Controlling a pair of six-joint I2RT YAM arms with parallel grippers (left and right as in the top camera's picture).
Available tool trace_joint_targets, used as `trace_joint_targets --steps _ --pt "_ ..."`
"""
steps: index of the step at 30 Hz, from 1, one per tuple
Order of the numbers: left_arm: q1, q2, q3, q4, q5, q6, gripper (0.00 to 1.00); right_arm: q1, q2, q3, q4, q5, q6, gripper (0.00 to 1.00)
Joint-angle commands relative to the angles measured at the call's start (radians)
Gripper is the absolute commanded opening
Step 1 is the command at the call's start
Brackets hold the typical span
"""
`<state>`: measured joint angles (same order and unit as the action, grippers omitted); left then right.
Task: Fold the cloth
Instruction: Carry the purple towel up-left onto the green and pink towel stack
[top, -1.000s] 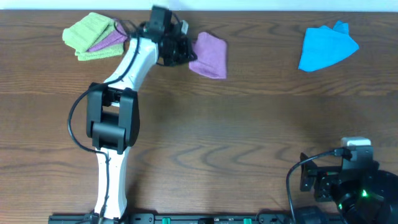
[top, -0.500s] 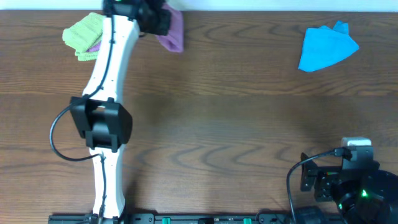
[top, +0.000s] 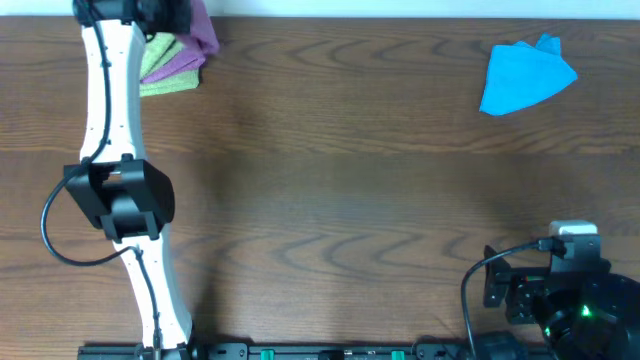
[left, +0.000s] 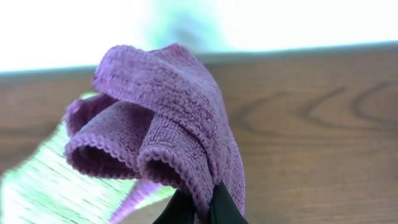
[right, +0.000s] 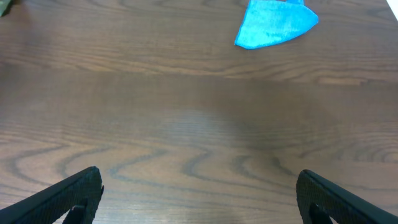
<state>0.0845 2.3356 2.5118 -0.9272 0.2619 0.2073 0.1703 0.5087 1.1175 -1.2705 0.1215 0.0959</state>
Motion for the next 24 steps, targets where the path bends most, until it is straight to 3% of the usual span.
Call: trace_joint_targets --steps 1,24 --pt "0.021 -0.014 0.054 0.016 0.05 0.014 0.06 -0.007 0.0 -0.003 -0.002 0.009 -0.007 0.99" --pt "0.113 -0.01 0.055 -0.018 0.052 0.018 0.06 -0.007 0.0 -0.003 -0.002 0.009 -0.007 0.99"
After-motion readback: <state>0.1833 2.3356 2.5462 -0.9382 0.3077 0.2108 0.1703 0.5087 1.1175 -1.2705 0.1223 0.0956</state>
